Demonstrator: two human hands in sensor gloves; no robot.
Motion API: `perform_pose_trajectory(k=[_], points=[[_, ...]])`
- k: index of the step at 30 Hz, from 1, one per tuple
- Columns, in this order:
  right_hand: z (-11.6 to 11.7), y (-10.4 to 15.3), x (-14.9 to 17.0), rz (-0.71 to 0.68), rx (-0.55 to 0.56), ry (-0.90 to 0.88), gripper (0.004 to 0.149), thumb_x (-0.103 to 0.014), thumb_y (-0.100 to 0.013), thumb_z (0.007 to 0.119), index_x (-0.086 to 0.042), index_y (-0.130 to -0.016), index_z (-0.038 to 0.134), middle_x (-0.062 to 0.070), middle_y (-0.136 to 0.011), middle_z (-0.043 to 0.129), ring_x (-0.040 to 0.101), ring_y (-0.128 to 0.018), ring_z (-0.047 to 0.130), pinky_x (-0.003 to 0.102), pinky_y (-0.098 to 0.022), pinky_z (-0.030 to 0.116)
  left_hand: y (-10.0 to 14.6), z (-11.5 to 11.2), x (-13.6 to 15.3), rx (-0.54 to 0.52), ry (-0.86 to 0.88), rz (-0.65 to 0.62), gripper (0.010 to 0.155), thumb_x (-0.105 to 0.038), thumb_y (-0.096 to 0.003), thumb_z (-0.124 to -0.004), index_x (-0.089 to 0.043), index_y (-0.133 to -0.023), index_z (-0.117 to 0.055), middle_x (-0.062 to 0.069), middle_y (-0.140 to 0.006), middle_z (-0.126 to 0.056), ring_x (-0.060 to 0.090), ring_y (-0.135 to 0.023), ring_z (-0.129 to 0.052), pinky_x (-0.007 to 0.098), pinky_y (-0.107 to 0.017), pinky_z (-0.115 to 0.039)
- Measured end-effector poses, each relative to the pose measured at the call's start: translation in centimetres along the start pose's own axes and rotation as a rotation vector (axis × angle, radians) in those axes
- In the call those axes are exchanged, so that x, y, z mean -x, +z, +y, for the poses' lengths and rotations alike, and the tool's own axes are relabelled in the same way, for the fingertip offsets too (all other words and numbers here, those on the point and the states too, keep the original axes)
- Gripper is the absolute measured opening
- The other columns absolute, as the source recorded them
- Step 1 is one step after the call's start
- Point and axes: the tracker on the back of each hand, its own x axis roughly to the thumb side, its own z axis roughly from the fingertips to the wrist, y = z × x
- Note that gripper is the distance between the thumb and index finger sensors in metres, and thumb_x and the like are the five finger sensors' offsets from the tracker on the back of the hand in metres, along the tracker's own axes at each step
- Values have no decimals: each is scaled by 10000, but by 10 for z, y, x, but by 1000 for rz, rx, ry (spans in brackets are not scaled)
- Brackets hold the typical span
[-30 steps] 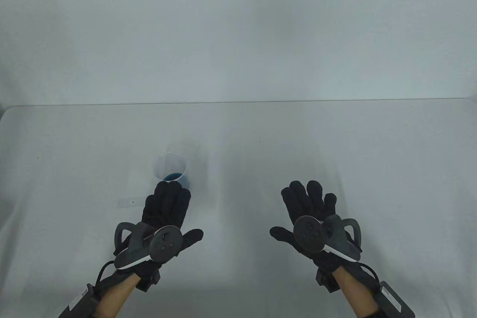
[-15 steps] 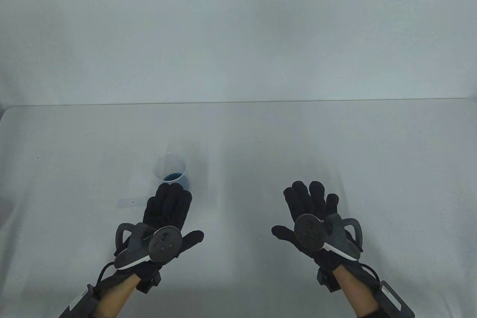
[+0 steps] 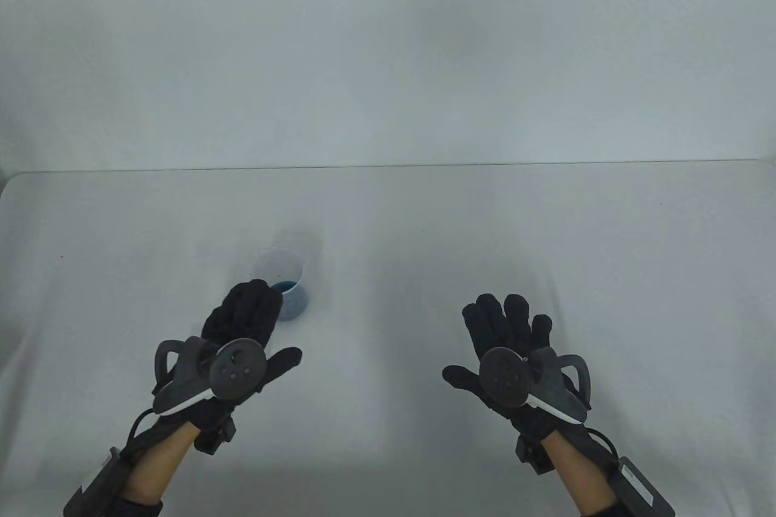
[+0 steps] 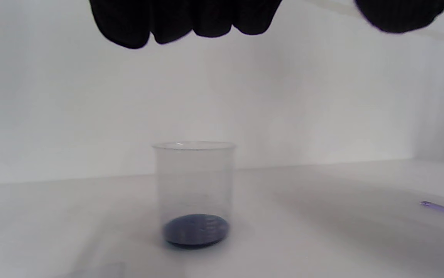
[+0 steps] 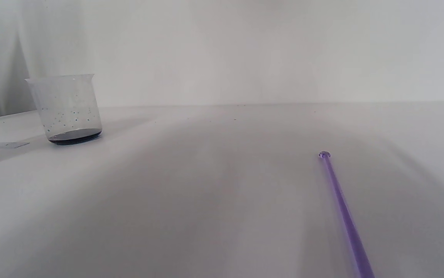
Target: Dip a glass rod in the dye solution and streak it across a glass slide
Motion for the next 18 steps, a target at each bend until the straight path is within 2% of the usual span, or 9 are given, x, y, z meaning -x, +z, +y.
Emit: perform_pose_trajectory(k=[3, 7, 11, 18], points=[[0, 0, 1, 3, 4, -1, 930, -770, -431, 430, -213, -1144, 219, 73, -1263, 233, 489, -1137, 240, 717, -750, 283, -4, -1, 29, 24, -35, 88, 840, -625, -508, -641, -159, -1168, -412, 169, -1229, -440, 423, -1112, -555, 567, -788, -564], [0, 0, 2, 7, 4, -7, 930, -770, -430, 431, -212, -1144, 222, 72, -1263, 236, 489, -1137, 240, 716, -751, 284, -10, -18, 64, 103, -53, 184, 802, -589, -506, -684, -202, -1158, -421, 117, -1225, -459, 372, -1110, -583, 543, -796, -577], [0, 0, 2, 11, -3, -11, 930, -770, -431, 431, -210, -1144, 223, 73, -1263, 238, 492, -1136, 241, 714, -752, 283, -22, -49, 93, 205, -75, 301, 726, -521, -512, -723, -255, -1131, -454, 51, -1209, -505, 315, -1095, -630, 512, -794, -603], [0, 0, 4, 21, -2, -18, 929, -770, -431, 431, -211, -1144, 225, 71, -1263, 240, 490, -1136, 242, 714, -752, 283, -36, -89, 119, 342, -93, 427, 647, -454, -513, -754, -313, -1096, -512, -20, -1180, -572, 259, -1075, -680, 502, -783, -629]])
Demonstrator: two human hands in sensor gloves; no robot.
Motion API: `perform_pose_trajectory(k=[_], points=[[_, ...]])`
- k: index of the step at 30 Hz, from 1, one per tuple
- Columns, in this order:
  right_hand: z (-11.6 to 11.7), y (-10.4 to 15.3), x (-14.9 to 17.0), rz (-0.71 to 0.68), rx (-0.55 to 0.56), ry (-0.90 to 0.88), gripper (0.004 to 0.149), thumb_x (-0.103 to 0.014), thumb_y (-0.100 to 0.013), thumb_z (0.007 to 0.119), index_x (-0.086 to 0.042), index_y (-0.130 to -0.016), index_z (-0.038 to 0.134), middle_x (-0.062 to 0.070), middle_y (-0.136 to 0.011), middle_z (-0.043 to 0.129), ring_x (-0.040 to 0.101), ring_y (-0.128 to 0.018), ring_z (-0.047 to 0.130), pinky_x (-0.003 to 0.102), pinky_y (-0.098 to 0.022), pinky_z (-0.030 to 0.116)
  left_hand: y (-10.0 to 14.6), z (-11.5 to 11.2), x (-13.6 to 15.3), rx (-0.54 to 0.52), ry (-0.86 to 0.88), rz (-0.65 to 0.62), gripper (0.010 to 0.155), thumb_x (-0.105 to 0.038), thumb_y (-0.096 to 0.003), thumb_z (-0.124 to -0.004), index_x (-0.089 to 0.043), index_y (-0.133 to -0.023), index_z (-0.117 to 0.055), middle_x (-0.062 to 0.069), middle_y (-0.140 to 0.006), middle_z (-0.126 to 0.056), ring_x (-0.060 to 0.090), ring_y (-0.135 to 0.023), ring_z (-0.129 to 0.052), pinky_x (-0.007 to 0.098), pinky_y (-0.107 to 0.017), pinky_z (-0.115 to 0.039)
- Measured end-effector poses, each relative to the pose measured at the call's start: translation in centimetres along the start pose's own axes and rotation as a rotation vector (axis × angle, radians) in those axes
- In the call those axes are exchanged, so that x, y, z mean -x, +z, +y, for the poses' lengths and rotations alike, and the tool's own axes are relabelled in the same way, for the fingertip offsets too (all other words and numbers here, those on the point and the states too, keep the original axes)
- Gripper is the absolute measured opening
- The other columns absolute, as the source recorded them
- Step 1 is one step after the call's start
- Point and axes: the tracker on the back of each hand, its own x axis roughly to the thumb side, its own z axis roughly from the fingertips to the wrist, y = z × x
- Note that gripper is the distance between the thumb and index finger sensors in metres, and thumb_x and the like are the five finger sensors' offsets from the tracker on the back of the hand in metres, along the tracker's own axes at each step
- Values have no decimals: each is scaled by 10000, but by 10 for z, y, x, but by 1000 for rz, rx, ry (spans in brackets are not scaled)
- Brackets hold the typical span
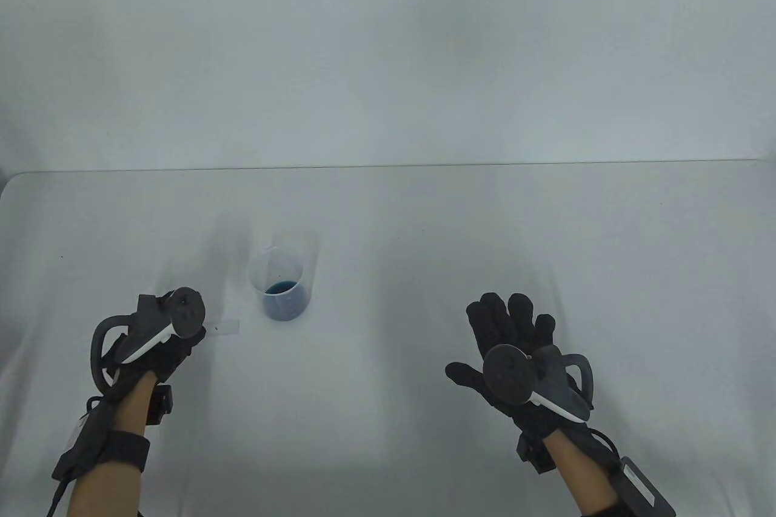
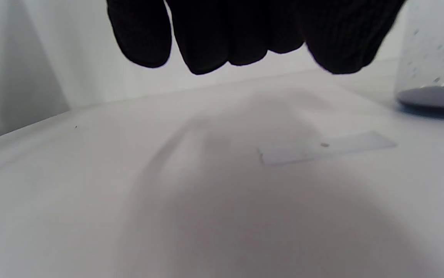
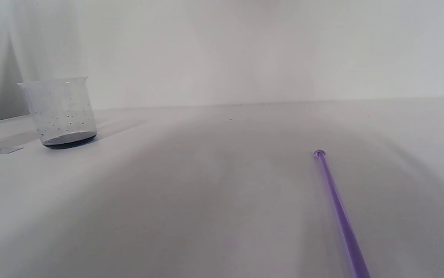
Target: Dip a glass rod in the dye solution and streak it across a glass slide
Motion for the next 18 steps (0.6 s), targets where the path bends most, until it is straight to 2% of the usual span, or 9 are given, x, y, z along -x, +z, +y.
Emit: perform_pose_trajectory(k=[6, 13, 18], points=[[0, 0, 1, 4, -3, -3, 928, -769, -432, 430, -211, -1145, 226, 73, -1263, 242, 491, -1136, 244, 713, -752, 284, -19, -18, 1, 84, -42, 42, 622, -440, -508, -769, -336, -1081, -551, -43, -1164, -603, 240, -1065, -701, 504, -780, -637], [0, -1, 2, 10, -15, -5, 928, -769, -432, 430, -210, -1145, 228, 69, -1264, 241, 492, -1135, 242, 714, -752, 285, -30, -30, -5, 143, -88, 43, 592, -420, -506, -778, -337, -1065, -601, -43, -1145, -639, 246, -1040, -732, 501, -769, -649], [1, -1, 3, 13, -21, -9, 928, -769, -432, 430, -211, -1145, 227, 71, -1264, 240, 491, -1136, 240, 712, -753, 285, -31, -29, -9, 118, -136, 32, 551, -403, -507, -775, -336, -1035, -633, -46, -1105, -685, 222, -993, -786, 485, -759, -672]])
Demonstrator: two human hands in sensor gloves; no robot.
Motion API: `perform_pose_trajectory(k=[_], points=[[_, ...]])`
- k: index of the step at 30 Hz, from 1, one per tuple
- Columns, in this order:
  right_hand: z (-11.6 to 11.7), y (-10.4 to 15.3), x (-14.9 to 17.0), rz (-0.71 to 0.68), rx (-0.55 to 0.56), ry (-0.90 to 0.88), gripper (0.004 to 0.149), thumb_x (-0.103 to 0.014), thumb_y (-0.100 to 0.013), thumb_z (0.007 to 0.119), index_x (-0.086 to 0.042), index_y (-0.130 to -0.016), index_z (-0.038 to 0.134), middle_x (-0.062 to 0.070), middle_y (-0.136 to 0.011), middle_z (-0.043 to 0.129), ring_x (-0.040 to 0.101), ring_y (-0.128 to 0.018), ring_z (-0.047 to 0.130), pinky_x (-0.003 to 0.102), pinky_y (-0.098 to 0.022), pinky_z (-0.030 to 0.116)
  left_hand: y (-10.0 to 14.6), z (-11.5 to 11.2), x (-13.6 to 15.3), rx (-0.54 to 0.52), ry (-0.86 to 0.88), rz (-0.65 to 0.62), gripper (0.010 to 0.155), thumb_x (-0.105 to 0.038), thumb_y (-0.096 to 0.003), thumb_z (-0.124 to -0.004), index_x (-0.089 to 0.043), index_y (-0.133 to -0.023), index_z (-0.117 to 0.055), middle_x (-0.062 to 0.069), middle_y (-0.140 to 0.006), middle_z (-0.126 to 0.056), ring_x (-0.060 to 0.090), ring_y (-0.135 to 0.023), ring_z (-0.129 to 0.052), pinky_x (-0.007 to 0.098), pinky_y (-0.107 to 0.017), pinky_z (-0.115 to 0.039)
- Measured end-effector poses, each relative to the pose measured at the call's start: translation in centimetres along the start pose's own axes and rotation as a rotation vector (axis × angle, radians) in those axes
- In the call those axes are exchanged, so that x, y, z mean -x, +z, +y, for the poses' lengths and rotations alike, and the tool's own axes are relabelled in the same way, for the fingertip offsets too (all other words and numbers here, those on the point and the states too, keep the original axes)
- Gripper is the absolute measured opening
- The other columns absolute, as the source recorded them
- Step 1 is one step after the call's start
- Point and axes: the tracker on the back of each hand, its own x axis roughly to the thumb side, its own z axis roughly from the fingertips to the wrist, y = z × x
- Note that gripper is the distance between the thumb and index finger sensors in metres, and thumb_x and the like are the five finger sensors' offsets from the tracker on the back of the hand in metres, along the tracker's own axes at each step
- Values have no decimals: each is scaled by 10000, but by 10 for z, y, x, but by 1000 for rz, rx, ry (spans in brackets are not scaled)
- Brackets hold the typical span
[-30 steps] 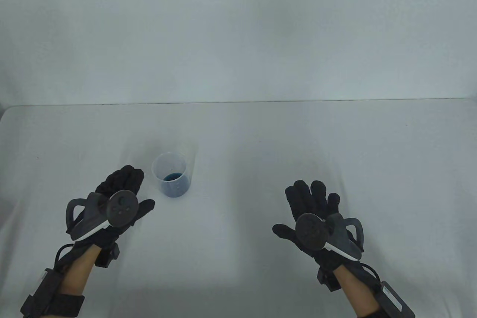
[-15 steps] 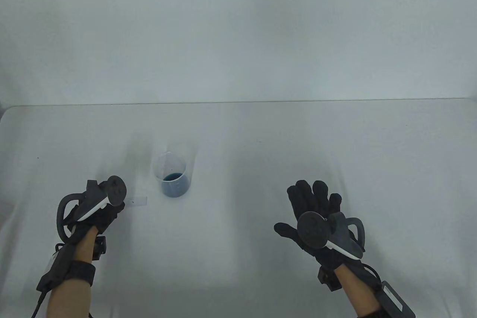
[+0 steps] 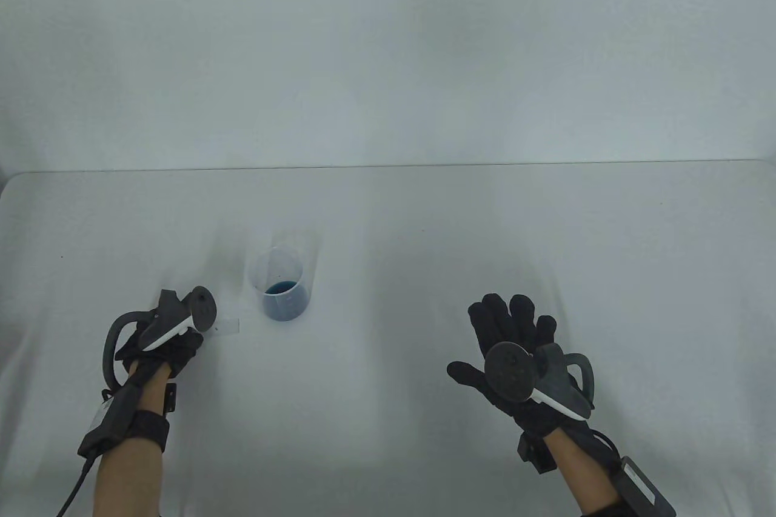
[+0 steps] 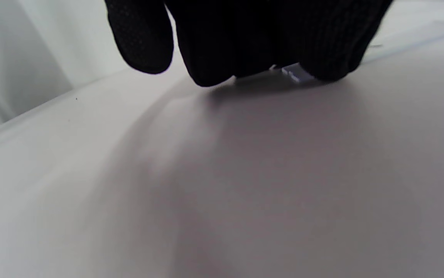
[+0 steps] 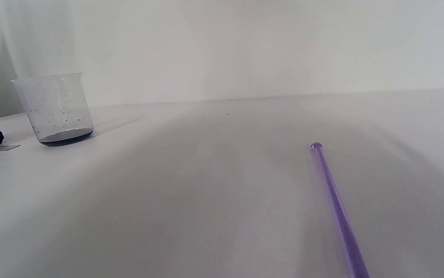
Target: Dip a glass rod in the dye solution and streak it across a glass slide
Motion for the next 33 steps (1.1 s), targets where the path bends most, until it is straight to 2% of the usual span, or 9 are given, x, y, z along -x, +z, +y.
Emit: perform_pose_trajectory(k=[8, 13, 20, 33], points=[[0, 0, 1, 2, -1, -1, 927, -768, -433, 432, -210, -1145, 229, 70, -1264, 243, 491, -1135, 240, 713, -752, 284, 11, -1, -8, -8, -15, -51, 533, -396, -506, -780, -316, -1019, -659, -23, -1065, -719, 216, -922, -837, 458, -743, -695], [0, -1, 1, 3, 5, 0, 927, -768, -434, 433, -211, -1145, 228, 72, -1264, 240, 493, -1135, 238, 713, -752, 285, 29, -1, -26, -24, -51, -152, 523, -404, -506, -782, -308, -1008, -673, -13, -1042, -741, 208, -892, -858, 454, -736, -704], [0, -1, 1, 6, 5, 2, 925, -766, -435, 435, -210, -1145, 227, 72, -1263, 239, 493, -1134, 237, 712, -752, 285, 57, 2, -73, -67, -77, -313, 530, -418, -501, -784, -286, -1003, -680, 7, -1019, -748, 226, -862, -857, 446, -736, -703], [1, -1, 2, 13, -3, 13, 922, -763, -437, 439, -209, -1144, 228, 74, -1263, 238, 493, -1134, 236, 711, -753, 283, 100, 14, -175, -146, -96, -525, 552, -421, -504, -779, -233, -1012, -674, 59, -1005, -736, 246, -831, -852, 460, -714, -705]])
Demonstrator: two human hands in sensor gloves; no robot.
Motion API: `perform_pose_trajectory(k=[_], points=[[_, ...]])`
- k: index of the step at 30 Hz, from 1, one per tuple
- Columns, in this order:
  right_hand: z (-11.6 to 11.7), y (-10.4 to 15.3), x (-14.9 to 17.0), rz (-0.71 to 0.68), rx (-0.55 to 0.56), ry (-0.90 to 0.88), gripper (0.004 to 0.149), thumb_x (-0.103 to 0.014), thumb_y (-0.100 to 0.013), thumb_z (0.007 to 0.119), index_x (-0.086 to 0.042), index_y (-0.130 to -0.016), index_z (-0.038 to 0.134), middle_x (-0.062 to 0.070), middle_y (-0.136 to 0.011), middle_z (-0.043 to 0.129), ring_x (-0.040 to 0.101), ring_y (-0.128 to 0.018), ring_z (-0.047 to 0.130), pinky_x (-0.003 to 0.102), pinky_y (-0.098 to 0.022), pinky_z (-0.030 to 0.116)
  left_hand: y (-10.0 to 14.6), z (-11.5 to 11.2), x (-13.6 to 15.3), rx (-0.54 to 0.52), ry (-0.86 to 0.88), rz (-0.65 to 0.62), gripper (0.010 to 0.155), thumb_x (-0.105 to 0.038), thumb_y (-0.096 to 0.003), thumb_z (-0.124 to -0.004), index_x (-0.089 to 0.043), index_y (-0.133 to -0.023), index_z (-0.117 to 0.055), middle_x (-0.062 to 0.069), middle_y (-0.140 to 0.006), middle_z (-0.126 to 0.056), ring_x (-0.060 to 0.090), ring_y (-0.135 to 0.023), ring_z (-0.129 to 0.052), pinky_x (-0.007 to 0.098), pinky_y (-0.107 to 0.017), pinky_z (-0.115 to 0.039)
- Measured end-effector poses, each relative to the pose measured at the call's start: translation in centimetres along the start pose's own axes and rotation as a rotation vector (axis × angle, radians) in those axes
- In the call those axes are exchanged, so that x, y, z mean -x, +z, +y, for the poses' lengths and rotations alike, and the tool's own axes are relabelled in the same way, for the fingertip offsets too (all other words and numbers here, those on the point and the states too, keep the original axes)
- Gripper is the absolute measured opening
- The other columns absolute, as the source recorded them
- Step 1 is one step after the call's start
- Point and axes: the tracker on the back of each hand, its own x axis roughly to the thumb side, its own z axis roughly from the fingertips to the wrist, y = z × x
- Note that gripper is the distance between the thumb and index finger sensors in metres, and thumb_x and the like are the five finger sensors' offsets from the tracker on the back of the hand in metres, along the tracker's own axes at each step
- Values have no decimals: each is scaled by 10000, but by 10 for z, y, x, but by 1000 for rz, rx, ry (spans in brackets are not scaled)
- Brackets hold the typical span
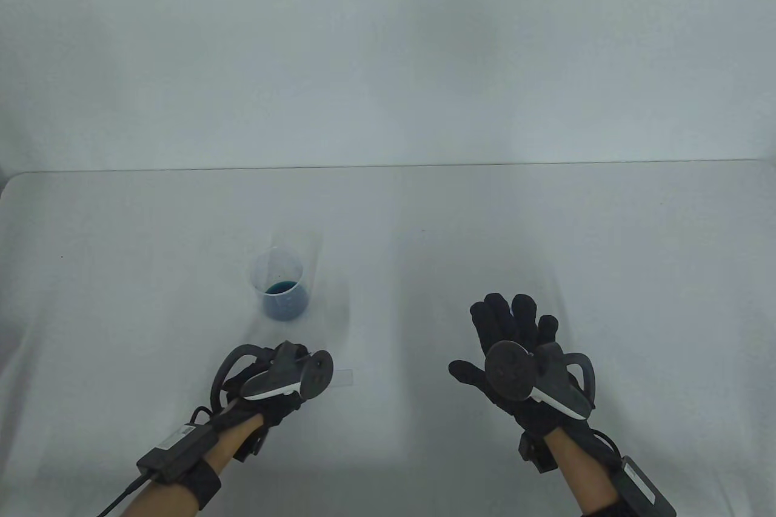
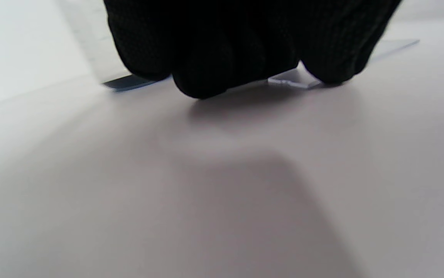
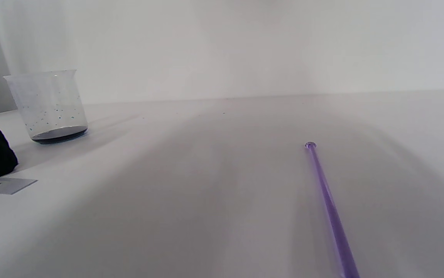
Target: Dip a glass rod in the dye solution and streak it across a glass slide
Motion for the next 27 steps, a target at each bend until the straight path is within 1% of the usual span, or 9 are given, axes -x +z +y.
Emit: perform_pose_trajectory(k=[5, 13, 16, 22, 25, 27], points=[[0, 0, 0, 4, 0, 0, 922, -762, -438, 440, -208, -1144, 226, 74, -1263, 235, 493, -1133, 236, 711, -752, 283, -9, 10, -39, -17, -11, -69, 553, -420, -505, -780, -220, -1010, -679, 80, -998, -736, 254, -819, -853, 465, -706, -705], [0, 0, 1, 6, 2, 2, 922, -760, -439, 443, -207, -1144, 229, 73, -1262, 238, 494, -1133, 235, 710, -753, 283, -17, 22, -82, -25, -38, -139, 553, -422, -505, -782, -208, -1006, -686, 91, -991, -743, 261, -808, -861, 470, -697, -710], [0, 0, 0, 5, -1, 3, 922, -761, -438, 443, -207, -1144, 229, 74, -1263, 236, 493, -1133, 235, 710, -753, 283, -17, 23, -86, -28, -44, -131, 551, -424, -504, -783, -202, -1001, -696, 96, -984, -753, 261, -801, -869, 473, -694, -714], [1, 0, 0, 3, -3, 7, 922, -761, -439, 444, -208, -1145, 230, 74, -1263, 238, 493, -1133, 238, 711, -752, 284, -17, 23, -84, -18, -35, -130, 555, -430, -504, -782, -211, -1005, -688, 90, -991, -745, 256, -809, -863, 469, -698, -710], [0, 0, 0, 4, -4, 7, 923, -761, -439, 444, -207, -1145, 229, 74, -1263, 239, 496, -1132, 237, 711, -752, 285, -14, 28, -77, 2, -18, -139, 616, -464, -506, -760, -213, -1056, -636, 81, -1060, -704, 280, -882, -832, 477, -715, -691], [-1, 0, 0, 4, 3, 7, 921, -761, -439, 444, -208, -1145, 230, 74, -1263, 239, 496, -1132, 239, 710, -752, 286, -7, 37, -67, -40, 30, -128, 677, -498, -508, -734, -198, -1096, -580, 97, -1110, -651, 314, -947, -787, 510, -731, -662]])
